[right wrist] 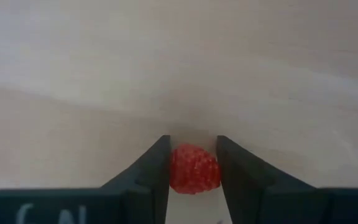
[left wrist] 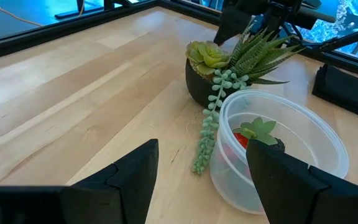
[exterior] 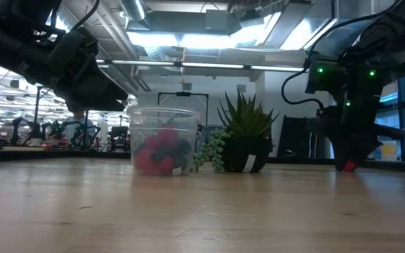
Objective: Pick and placing Produce into tupperware
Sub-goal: Put the raspberry into the transparent container
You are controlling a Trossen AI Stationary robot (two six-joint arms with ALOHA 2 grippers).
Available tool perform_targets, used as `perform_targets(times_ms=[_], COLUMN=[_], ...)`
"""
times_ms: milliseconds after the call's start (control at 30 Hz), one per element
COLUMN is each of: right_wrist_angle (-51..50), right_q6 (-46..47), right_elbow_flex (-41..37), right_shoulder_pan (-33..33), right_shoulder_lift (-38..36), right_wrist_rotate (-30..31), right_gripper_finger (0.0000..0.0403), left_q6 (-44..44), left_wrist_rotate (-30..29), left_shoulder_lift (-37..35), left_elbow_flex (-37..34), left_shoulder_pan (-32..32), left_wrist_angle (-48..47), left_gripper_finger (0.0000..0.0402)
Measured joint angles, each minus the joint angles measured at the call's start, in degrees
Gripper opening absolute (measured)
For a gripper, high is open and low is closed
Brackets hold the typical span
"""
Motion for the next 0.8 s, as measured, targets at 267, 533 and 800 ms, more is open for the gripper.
perform_targets(times_ms=[267, 533, 800], right_wrist_angle=[-4.3, -4.1, -2.9], right_q6=[-8.5, -22.0, -35.8], right_elbow_flex=[14.2, 35.9, 55.4], right_shoulder_pan=[1.8, 5.3, 12.9], right_shoulder_lift=[-0.3, -0.1, 9.2], right_wrist_rotate=[-1.8, -0.9, -0.7], right_gripper_finger=[0.0114, 0.0114, 0.0114], left_q6=[0.0, 0.0, 0.1], left_wrist_rotate=[0.0, 0.0, 0.0], left_shoulder_lift=[0.0, 0.0, 0.0], left_elbow_flex=[0.0, 0.0, 0.0], left_shoulder_pan=[0.0, 0.0, 0.0], left_wrist_angle=[0.0, 0.0, -0.1], left_gripper_finger=[0.0236, 0.0236, 0.0236])
